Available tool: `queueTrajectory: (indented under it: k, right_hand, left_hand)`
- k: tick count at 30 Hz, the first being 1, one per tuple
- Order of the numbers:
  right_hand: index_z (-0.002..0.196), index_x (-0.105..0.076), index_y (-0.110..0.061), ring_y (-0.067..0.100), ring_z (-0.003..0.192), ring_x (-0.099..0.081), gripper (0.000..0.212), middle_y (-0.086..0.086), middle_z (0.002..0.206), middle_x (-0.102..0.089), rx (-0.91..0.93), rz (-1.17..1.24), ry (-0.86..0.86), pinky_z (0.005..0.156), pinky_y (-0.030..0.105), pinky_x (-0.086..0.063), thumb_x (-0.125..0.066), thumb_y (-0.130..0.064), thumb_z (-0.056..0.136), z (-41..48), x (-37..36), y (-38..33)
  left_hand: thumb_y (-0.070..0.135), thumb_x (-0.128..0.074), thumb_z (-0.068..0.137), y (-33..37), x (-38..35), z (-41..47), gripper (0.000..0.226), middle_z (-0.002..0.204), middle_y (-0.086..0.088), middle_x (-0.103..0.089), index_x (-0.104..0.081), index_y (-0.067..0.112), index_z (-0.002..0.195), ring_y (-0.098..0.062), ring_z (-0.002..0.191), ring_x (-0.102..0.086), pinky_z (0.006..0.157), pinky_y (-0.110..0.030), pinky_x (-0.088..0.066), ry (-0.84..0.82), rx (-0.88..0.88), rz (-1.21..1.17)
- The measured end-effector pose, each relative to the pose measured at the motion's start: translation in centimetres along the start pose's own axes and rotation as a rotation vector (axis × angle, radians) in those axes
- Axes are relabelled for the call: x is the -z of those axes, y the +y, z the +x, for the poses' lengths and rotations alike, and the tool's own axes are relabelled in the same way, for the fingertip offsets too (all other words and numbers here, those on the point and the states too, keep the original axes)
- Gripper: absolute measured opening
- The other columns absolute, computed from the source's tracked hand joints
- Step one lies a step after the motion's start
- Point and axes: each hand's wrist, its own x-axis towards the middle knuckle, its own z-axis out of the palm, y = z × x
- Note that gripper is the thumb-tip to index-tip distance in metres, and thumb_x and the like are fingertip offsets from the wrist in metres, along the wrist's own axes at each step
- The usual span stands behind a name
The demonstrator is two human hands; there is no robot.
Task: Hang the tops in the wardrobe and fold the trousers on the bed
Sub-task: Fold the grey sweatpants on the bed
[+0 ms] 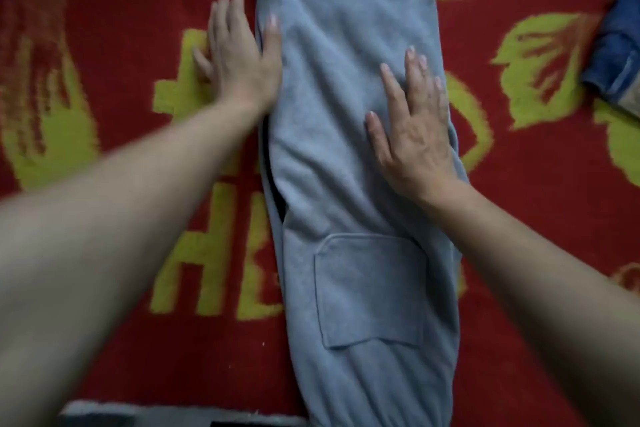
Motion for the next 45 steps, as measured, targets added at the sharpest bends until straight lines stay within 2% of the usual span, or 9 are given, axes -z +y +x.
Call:
queueTrajectory:
  k: [3,6,10,18,30,33,36,39,45]
  right_hand:
    - [0.153,-0.031,-0.004,0.038,0.151,-0.013,0.063,0.028,0.16,-0.016,-0.016,-0.042,0.018,0.123,0.051,-0.011,-0.048,-0.036,0.102,-5.2,0.7,-0.7]
    - [0.154,-0.031,-0.006,0.037,0.151,-0.011,0.065,0.026,0.161,-0.013,0.045,-0.071,-0.017,0.122,0.055,-0.013,-0.05,-0.038,0.101,-11.2,0.8,-1.0]
    - [0.157,-0.027,-0.017,0.034,0.153,-0.009,0.069,0.019,0.164,-0.012,0.05,-0.169,-0.213,0.123,0.052,-0.013,-0.043,-0.052,0.099,-19.4,-0.5,-0.7]
    - [0.157,-0.027,-0.016,0.035,0.153,-0.007,0.07,0.021,0.164,-0.011,-0.006,-0.093,-0.195,0.123,0.052,-0.008,-0.042,-0.052,0.099,-21.3,0.0,-1.1]
    - [0.151,-0.029,-0.016,0.03,0.134,-0.046,0.076,0.012,0.148,-0.046,-0.775,0.616,-0.494,0.108,0.037,-0.039,-0.058,-0.054,0.093,-31.7,6.8,-0.7]
    - [0.133,-0.048,-0.018,0.03,0.118,-0.058,0.059,0.008,0.129,-0.063,-0.861,0.669,-0.684,0.092,0.033,-0.045,-0.055,-0.06,0.092,-34.2,6.9,-0.8]
    - [0.119,-0.058,-0.017,0.028,0.112,-0.06,0.045,0.007,0.118,-0.066,-0.926,0.705,-0.626,0.091,0.034,-0.045,-0.052,-0.055,0.096,-36.3,6.7,-1.2]
    - [0.119,-0.061,-0.013,0.031,0.114,-0.059,0.036,0.01,0.119,-0.067,-0.93,0.714,-0.587,0.094,0.036,-0.045,-0.047,-0.041,0.103,-38.8,6.2,-1.9]
    - [0.127,-0.059,-0.012,0.035,0.122,-0.055,0.045,0.015,0.127,-0.063,-1.109,0.683,-0.617,0.099,0.038,-0.042,-0.042,-0.046,0.103,-46.5,7.3,-5.9]
  left_hand:
    - [0.045,-0.036,0.097,-1.0,-1.4,-11.5,0.058,0.162,-0.011,-0.021,-0.036,0.02,0.15,-0.026,0.15,-0.018,0.117,-0.058,-0.012,0.103,-0.246,0.16]
    - [0.051,-0.039,0.096,-3.3,-3.7,-21.2,0.061,0.164,-0.013,-0.011,-0.033,0.026,0.152,-0.027,0.152,-0.009,0.113,-0.068,-0.009,-0.097,-0.417,0.378]
    - [0.061,-0.035,0.095,-6.4,-5.4,-28.7,0.071,0.165,-0.009,0.002,-0.016,0.03,0.157,-0.025,0.152,0.005,0.109,-0.074,-0.01,-0.244,-0.303,0.517]
    - [0.058,-0.034,0.096,-6.7,-5.0,-30.0,0.07,0.164,-0.015,0.0,-0.015,0.029,0.157,-0.029,0.152,0.001,0.114,-0.066,-0.013,-0.25,-0.261,0.447]
    - [0.057,-0.058,0.09,-4.5,-1.6,-43.1,0.059,0.126,-0.015,-0.061,-0.043,0.013,0.126,-0.035,0.116,-0.058,0.095,-0.04,-0.046,-0.351,0.679,-0.252]
    - [0.06,-0.066,0.083,-5.0,-1.3,-45.6,0.06,0.118,-0.008,-0.064,-0.052,0.011,0.114,-0.029,0.11,-0.06,0.096,-0.041,-0.048,-0.399,0.741,-0.325]
    - [0.06,-0.071,0.077,-5.6,-1.1,-46.7,0.063,0.112,-0.006,-0.07,-0.066,0.009,0.112,-0.023,0.104,-0.065,0.094,-0.042,-0.052,-0.424,0.703,-0.362]
    - [0.045,-0.076,0.081,-6.9,-1.4,-48.3,0.053,0.111,-0.01,-0.072,-0.069,0.005,0.114,-0.023,0.104,-0.067,0.094,-0.044,-0.053,-0.511,0.653,-0.391]
    - [0.067,-0.07,0.055,-10.9,-0.5,-54.2,0.084,0.109,-0.01,-0.073,-0.071,0.005,0.111,-0.025,0.101,-0.069,0.092,-0.045,-0.055,-0.658,0.716,-0.371]
